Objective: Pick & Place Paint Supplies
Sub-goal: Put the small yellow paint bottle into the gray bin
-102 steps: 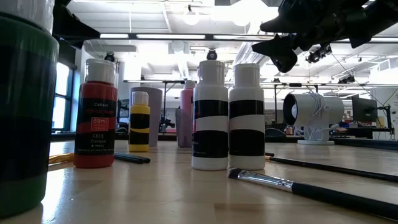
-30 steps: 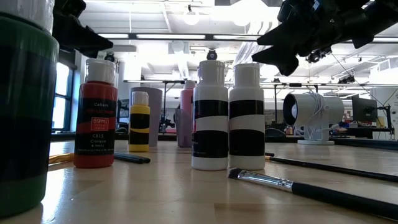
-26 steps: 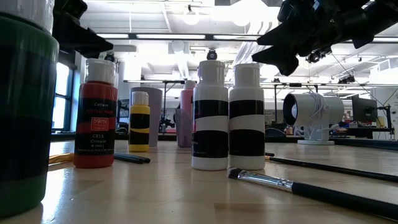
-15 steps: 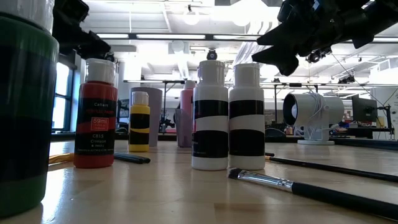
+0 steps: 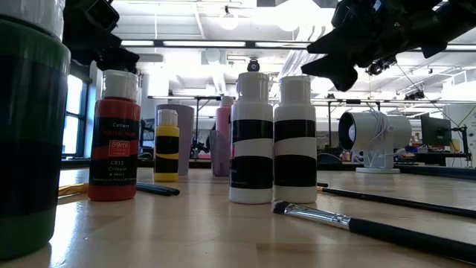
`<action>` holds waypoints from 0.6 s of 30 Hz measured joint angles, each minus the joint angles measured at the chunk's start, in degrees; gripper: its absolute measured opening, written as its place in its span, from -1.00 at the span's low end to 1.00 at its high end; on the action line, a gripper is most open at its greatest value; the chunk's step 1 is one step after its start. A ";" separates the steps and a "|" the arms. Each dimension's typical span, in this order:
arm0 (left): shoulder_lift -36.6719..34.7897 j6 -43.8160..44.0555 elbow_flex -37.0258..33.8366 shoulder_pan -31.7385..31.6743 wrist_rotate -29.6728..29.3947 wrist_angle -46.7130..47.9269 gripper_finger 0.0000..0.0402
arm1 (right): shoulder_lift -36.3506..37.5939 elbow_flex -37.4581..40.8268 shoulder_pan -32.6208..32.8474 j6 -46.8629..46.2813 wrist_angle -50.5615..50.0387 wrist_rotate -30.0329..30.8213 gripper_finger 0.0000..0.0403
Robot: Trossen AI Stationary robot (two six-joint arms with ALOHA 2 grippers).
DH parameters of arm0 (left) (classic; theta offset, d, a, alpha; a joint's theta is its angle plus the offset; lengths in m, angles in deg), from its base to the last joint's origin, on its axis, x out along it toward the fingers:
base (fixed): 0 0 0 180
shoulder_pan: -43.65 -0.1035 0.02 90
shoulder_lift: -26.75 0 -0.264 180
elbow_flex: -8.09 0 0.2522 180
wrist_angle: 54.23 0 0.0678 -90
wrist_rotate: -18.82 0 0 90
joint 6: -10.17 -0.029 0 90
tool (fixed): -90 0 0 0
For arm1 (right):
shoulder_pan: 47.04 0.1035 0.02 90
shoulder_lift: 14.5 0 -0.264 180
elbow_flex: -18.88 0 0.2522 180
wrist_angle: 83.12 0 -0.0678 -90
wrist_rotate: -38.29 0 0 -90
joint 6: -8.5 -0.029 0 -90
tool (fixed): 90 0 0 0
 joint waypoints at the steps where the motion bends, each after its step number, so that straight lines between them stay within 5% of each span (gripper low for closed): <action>1: -0.01 0.56 0.00 0.00 0.00 0.23 -0.09 | 0.00 0.00 -0.02 0.01 0.00 0.09 0.13; 18: -0.06 5.45 0.00 0.98 -1.83 -4.60 -0.09 | 0.01 0.00 -0.02 0.01 0.02 0.10 0.13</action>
